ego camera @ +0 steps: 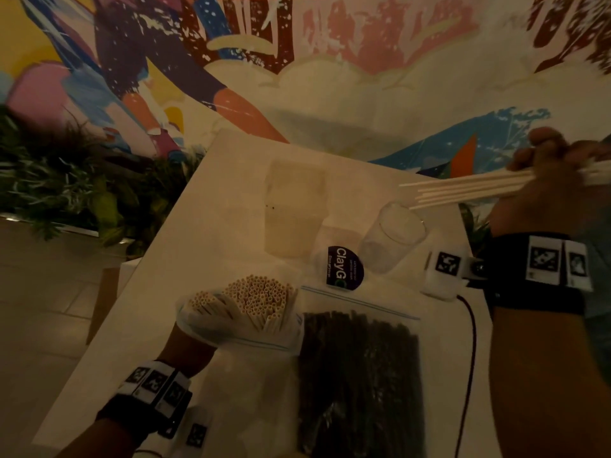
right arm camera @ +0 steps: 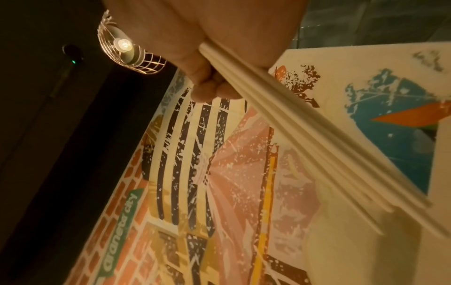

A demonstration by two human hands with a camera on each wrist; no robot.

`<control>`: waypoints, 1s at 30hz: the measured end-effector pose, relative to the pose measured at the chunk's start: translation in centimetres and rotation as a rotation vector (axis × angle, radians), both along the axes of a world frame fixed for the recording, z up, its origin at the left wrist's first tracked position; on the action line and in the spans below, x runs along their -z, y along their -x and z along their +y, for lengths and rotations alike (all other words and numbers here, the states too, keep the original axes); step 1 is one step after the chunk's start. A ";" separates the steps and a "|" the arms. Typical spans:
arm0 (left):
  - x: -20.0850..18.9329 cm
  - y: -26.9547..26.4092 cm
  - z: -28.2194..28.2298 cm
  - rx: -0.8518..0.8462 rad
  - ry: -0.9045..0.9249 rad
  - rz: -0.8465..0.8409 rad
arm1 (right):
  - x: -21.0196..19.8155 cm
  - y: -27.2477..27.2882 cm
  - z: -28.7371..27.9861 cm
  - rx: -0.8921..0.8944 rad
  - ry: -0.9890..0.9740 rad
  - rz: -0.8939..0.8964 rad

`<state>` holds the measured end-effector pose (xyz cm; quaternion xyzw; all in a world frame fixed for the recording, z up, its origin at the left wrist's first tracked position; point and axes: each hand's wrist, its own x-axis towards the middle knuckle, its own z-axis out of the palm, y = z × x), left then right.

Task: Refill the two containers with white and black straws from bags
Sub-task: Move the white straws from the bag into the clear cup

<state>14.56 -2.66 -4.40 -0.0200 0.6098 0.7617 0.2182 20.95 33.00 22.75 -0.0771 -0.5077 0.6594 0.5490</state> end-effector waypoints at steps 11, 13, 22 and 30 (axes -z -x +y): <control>1.8 -0.9 -1.2 0.006 -0.955 -0.219 | 5.8 3.9 2.3 0.152 -0.161 -0.354; 1.5 -1.1 -0.4 -0.051 -0.860 -0.146 | 6.8 4.7 2.7 0.116 -0.144 -0.385; 0.1 -0.8 0.4 -0.131 -0.203 -0.084 | 11.4 5.7 2.8 0.153 0.051 -0.696; -0.1 -1.3 0.2 -0.063 -0.066 -0.114 | 12.8 5.7 4.0 0.303 -0.286 -1.051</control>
